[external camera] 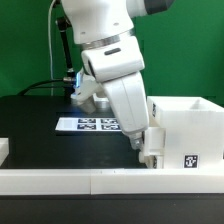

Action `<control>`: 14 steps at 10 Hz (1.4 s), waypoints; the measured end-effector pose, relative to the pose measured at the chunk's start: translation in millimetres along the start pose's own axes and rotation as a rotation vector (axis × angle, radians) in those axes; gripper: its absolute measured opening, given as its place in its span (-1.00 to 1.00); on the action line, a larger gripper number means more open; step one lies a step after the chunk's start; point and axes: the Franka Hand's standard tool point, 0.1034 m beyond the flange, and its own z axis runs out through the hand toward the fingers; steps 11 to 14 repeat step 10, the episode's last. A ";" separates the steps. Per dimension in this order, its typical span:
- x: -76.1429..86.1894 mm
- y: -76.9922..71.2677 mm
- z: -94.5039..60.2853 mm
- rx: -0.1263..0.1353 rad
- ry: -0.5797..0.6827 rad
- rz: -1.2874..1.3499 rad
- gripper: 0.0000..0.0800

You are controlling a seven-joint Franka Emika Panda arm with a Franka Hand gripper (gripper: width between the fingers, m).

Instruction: Assemble drawer

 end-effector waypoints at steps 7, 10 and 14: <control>-41.1 -8.7 -10.1 0.028 -0.003 0.006 0.62; -48.6 -10.0 -13.1 0.023 -0.002 0.023 0.62; -48.6 -10.0 -13.1 0.023 -0.002 0.023 0.62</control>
Offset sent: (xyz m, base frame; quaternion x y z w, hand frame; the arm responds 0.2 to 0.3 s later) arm -0.0047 0.0154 -0.0009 -0.0099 0.0098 0.0040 0.9999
